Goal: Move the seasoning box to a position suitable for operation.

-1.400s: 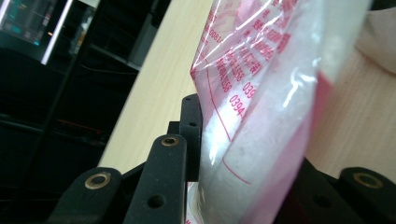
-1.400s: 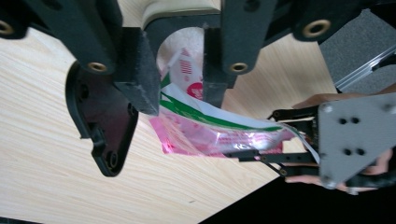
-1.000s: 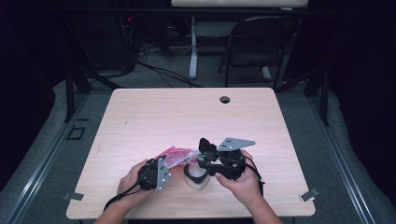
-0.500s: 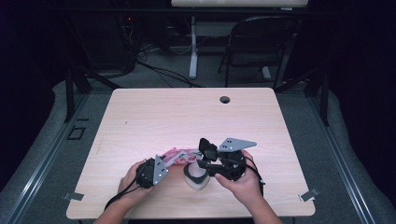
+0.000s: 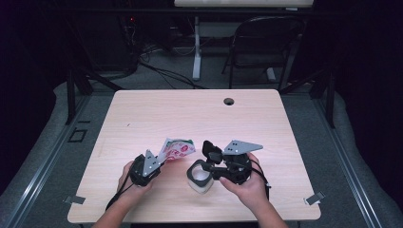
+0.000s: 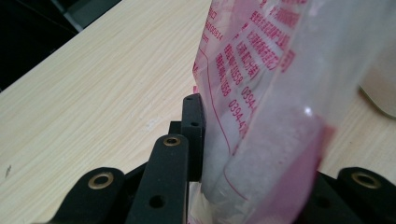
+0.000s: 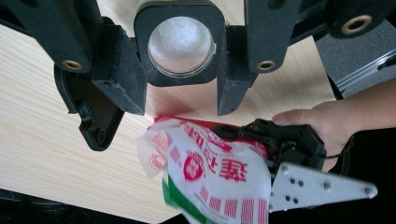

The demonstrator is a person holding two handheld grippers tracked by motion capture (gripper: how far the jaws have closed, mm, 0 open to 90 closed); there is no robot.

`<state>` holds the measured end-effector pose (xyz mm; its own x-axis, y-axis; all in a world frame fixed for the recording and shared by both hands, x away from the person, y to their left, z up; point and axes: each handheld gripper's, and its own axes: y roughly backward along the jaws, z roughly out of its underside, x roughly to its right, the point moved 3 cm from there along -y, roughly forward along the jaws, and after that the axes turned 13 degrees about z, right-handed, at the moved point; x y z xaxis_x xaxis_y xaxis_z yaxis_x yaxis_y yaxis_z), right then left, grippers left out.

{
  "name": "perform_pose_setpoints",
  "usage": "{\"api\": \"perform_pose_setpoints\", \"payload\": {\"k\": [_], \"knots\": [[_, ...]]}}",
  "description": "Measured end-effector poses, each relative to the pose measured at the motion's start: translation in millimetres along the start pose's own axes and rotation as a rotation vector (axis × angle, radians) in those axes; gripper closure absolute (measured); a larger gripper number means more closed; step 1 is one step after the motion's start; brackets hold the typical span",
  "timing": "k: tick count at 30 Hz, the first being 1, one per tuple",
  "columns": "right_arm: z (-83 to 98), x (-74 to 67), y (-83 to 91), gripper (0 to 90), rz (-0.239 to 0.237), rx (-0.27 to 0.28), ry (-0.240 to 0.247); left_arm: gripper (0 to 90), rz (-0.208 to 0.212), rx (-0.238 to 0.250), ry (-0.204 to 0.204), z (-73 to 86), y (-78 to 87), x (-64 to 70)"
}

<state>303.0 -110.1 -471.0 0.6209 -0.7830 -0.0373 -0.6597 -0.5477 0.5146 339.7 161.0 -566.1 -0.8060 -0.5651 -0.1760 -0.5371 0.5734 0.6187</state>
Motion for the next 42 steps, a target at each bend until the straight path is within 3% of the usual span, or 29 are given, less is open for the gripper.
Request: {"api": "perform_pose_setpoints", "payload": {"k": [14, 18, 25, 30, 38, 42], "knots": [[0.5, 0.8, 2.4, 54.6, 0.015, 0.024, 0.04, 79.4, -0.036, 0.082, 0.174, 8.2, 17.1, -30.5], [1.0, 2.3, 2.5, 53.2, 0.026, 0.023, 0.038, 79.3, -0.06, 0.084, 0.198, 11.9, 20.2, -38.0], [3.5, 3.1, -0.6, 51.8, 0.044, -0.026, 0.049, 79.3, -0.104, 0.088, 0.239, 18.7, 27.0, -49.1], [3.6, 3.8, -0.4, 52.0, 0.037, -0.036, 0.027, 79.2, -0.147, 0.091, 0.272, 24.8, 32.8, -58.1], [3.4, 4.2, -1.3, 51.0, 0.033, -0.029, 0.033, 79.0, -0.212, 0.084, 0.336, 36.7, 40.3, -71.8], [2.8, 4.1, -1.1, 50.8, 0.033, 0.004, 0.032, 78.9, -0.237, 0.084, 0.368, 43.4, 42.6, -78.2]]}}
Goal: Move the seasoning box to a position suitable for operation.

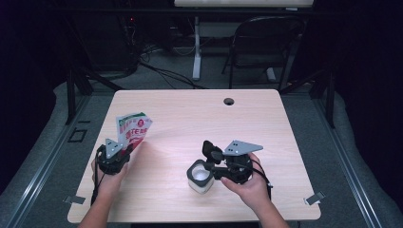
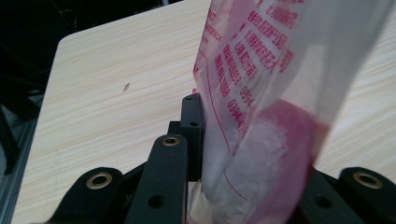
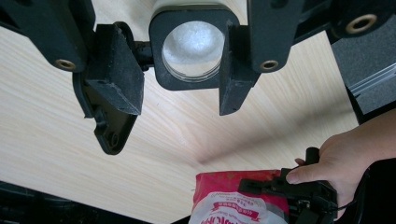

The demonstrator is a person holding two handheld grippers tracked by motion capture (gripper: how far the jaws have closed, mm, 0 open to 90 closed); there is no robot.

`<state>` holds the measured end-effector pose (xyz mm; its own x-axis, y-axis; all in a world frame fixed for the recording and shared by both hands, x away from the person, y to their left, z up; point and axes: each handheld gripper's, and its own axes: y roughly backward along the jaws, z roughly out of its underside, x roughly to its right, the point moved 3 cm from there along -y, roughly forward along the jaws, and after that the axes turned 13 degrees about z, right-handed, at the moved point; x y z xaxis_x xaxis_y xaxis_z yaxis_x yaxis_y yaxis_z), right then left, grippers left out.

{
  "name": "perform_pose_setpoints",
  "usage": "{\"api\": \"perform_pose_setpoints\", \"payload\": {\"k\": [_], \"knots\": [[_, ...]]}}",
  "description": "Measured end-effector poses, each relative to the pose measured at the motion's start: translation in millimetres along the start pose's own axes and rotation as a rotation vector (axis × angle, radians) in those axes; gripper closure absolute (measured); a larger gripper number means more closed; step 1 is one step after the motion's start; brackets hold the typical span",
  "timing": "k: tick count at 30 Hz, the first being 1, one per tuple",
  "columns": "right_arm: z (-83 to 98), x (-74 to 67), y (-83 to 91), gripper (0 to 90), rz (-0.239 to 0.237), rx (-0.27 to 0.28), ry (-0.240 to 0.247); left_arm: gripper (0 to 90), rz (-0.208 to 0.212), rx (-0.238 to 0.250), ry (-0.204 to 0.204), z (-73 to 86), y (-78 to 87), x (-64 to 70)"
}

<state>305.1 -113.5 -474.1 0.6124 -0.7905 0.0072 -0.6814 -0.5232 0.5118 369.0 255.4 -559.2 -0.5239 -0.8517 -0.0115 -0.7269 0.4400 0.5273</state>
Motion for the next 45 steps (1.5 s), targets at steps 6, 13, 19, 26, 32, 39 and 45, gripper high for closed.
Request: {"api": "perform_pose_setpoints", "payload": {"k": [6, 13, 19, 26, 32, 39, 45], "knots": [[0.8, 1.6, -1.3, 52.2, 0.021, 0.01, 0.004, 78.8, -0.034, -0.01, 0.017, 4.5, 0.5, -8.2], [1.1, 4.1, -3.3, 53.7, 0.028, 0.006, -0.018, 78.3, -0.082, -0.048, -0.007, 11.0, -1.8, -13.1], [0.5, 9.3, -0.9, 54.2, 0.021, 0.016, -0.067, 77.7, -0.086, -0.065, 0.002, 14.5, -4.1, -14.9], [0.6, 10.9, -1.6, 54.2, 0.02, 0.01, -0.065, 75.2, -0.077, -0.067, 0.026, 17.2, -5.6, -18.3], [0.2, 13.5, -1.0, 54.1, 0.028, 0.02, -0.077, 58.9, -0.06, -0.036, 0.033, 16.8, -4.6, -16.9], [-0.2, 14.2, -1.1, 53.2, 0.026, 0.02, -0.084, 37.6, -0.049, 0.0, 0.054, 14.4, -3.3, -13.5], [-0.7, 16.5, -1.0, 52.9, 0.027, 0.02, -0.089, 32.8, -0.006, 0.023, 0.059, 13.2, -1.9, -10.4]]}}
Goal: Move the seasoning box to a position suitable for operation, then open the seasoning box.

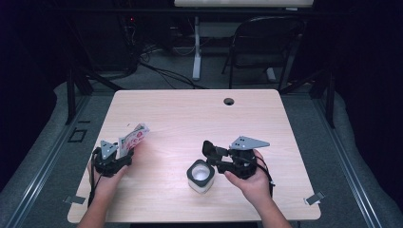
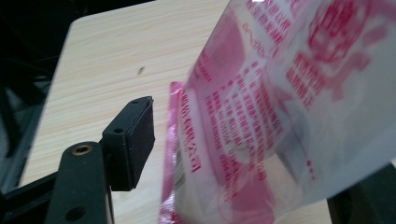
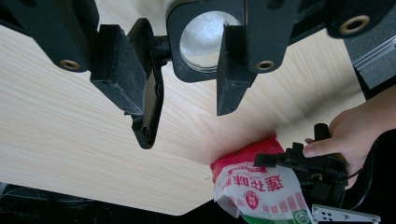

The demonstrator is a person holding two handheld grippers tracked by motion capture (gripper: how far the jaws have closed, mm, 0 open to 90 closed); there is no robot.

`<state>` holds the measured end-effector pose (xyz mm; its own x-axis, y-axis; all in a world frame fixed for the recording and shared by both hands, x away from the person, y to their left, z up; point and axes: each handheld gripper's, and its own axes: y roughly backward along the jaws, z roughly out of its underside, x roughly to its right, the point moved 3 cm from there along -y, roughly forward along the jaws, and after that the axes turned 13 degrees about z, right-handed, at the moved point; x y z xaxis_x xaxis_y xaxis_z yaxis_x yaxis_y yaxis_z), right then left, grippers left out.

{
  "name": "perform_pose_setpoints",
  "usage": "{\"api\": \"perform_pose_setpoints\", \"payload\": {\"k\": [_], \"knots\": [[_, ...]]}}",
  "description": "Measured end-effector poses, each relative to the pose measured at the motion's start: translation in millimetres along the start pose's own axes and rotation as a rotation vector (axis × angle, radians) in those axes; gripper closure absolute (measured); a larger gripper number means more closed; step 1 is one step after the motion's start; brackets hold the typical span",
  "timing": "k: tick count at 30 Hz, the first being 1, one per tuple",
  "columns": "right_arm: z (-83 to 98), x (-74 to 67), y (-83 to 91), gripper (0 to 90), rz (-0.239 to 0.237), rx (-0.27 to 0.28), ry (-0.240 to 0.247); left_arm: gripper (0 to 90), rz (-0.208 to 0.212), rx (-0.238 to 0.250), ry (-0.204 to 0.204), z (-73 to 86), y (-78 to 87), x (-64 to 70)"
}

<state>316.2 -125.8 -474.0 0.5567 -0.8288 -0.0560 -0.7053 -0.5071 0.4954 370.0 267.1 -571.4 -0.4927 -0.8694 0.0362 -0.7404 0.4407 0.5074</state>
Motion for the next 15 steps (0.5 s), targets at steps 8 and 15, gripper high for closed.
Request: {"api": "perform_pose_setpoints", "payload": {"k": [8, 15], "knots": [[-3.9, -0.2, 3.9, 51.8, -0.003, 0.019, 0.003, 32.8, 0.061, 0.002, -0.019, -5.8, 3.0, 10.8], [-6.6, 0.3, 7.6, 51.6, -0.003, 0.034, -0.007, 32.8, 0.087, -0.02, -0.062, -9.0, 2.0, 24.1]]}}
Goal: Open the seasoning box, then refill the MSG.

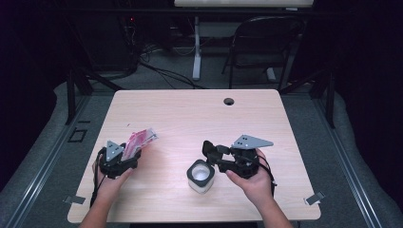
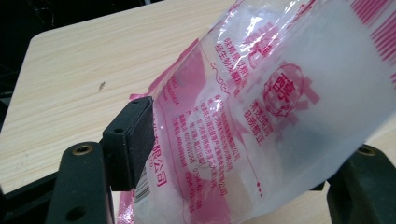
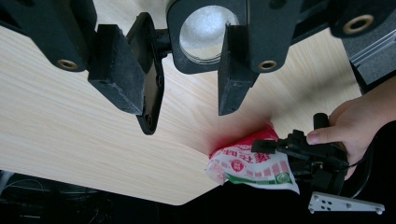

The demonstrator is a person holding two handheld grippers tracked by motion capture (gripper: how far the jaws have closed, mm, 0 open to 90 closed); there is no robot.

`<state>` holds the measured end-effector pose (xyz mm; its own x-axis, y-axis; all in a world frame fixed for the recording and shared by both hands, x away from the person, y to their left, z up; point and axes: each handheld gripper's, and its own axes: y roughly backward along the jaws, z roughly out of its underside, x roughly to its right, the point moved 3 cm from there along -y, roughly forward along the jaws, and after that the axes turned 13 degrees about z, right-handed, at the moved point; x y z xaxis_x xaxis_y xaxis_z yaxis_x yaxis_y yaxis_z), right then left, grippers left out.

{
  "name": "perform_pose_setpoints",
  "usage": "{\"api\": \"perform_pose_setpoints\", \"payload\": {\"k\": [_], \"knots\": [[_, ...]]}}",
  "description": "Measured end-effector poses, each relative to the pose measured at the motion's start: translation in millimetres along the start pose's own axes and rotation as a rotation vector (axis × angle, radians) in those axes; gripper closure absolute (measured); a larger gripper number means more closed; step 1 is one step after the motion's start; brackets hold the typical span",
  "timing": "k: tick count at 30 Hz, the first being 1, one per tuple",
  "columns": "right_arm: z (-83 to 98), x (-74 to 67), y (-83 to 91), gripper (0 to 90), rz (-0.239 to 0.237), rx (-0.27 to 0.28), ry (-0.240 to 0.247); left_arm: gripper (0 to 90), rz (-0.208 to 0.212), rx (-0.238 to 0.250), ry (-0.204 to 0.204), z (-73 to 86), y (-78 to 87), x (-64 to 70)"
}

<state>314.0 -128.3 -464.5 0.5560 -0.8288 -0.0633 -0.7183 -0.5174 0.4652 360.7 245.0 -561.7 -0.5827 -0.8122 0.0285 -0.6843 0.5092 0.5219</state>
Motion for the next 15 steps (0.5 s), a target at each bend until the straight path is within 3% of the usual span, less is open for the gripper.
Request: {"api": "perform_pose_setpoints", "payload": {"k": [8, 15], "knots": [[-0.7, 3.0, -0.9, 51.4, 0.004, -0.001, -0.008, 32.9, 0.051, -0.02, -0.028, -2.7, -2.4, 12.7], [-0.9, 8.6, 0.6, 51.4, 0.015, 0.001, -0.02, 33.2, 0.067, -0.038, -0.058, -3.9, -5.6, 23.0]]}}
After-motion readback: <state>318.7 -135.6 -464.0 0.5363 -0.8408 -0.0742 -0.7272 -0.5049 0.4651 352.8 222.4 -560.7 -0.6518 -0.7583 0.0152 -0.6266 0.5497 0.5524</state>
